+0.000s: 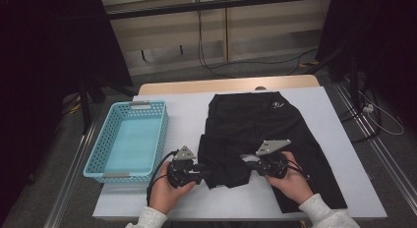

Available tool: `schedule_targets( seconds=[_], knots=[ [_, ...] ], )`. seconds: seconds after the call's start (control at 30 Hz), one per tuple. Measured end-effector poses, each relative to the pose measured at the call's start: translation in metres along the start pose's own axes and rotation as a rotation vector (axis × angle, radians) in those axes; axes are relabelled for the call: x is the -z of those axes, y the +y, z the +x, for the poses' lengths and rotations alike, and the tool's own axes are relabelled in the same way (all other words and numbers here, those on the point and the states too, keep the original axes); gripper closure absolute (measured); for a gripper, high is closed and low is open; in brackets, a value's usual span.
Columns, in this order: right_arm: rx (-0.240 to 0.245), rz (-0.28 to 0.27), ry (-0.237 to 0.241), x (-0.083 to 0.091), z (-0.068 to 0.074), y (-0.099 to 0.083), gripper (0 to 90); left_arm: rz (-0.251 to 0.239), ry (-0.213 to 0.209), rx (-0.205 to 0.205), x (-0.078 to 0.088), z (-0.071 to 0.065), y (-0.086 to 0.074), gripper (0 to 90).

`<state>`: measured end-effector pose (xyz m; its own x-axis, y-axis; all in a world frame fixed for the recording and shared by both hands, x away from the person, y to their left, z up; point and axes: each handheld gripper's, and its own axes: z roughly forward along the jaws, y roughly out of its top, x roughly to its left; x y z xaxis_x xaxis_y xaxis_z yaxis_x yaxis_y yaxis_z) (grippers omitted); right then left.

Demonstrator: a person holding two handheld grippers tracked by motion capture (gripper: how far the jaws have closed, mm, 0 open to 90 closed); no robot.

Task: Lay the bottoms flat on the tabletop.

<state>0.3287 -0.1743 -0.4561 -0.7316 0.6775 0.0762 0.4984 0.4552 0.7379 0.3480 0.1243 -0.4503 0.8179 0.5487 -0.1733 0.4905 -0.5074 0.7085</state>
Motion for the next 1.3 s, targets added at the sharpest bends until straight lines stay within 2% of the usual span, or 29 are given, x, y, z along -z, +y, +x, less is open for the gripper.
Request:
schedule_targets(
  seconds=[0.1, 0.17, 0.23, 0.3, 0.4, 0.47, 0.5, 0.63, 0.73, 0.83, 1.03, 1.2, 1.3],
  knots=[
    [-0.01, -0.004, -0.004, 0.001, -0.004, -0.001, 90.0, 0.018, -0.001, -0.022, -0.01, -0.002, 0.0, 65.3],
    [-0.014, -0.008, -0.005, 0.001, -0.004, -0.001, 90.0, 0.03, -0.031, -0.024, -0.012, -0.005, 0.002, 74.5],
    [-0.011, -0.007, -0.006, 0.002, -0.003, -0.001, 90.0, 0.042, -0.028, -0.042, -0.014, -0.008, 0.003, 82.2],
    [-0.008, -0.005, -0.006, 0.001, -0.002, -0.001, 90.0, 0.053, -0.047, -0.04, -0.015, -0.01, 0.005, 88.4],
    [-0.009, -0.001, -0.008, 0.0, -0.001, -0.002, 90.0, 0.07, -0.053, -0.017, -0.013, -0.01, 0.007, 90.0],
    [-0.01, -0.003, -0.007, 0.0, -0.001, -0.002, 90.0, 0.045, -0.066, 0.001, -0.008, -0.009, 0.008, 90.0],
    [-0.01, -0.006, -0.009, 0.0, -0.001, -0.001, 90.0, 0.014, -0.076, 0.021, -0.002, -0.006, 0.009, 90.0],
    [-0.007, -0.006, -0.011, -0.001, -0.001, 0.0, 90.0, -0.076, -0.049, 0.061, 0.02, 0.003, 0.013, 90.0],
    [0.001, -0.002, -0.013, -0.003, 0.0, 0.0, 90.0, -0.105, -0.042, 0.101, 0.029, 0.01, 0.011, 90.0],
    [0.003, 0.002, -0.017, -0.003, 0.001, 0.001, 90.0, -0.113, -0.02, 0.13, 0.035, 0.016, 0.007, 90.0],
    [0.0, -0.008, -0.025, -0.001, 0.001, 0.0, 86.0, -0.103, 0.001, 0.141, 0.038, 0.018, 0.005, 90.0],
    [0.012, -0.015, -0.009, 0.003, 0.007, 0.0, 80.9, -0.083, -0.01, 0.141, 0.032, 0.016, 0.003, 90.0],
    [0.023, -0.021, -0.001, 0.004, 0.011, 0.002, 78.2, -0.071, -0.017, 0.126, 0.03, 0.013, 0.004, 90.0]
  ],
)
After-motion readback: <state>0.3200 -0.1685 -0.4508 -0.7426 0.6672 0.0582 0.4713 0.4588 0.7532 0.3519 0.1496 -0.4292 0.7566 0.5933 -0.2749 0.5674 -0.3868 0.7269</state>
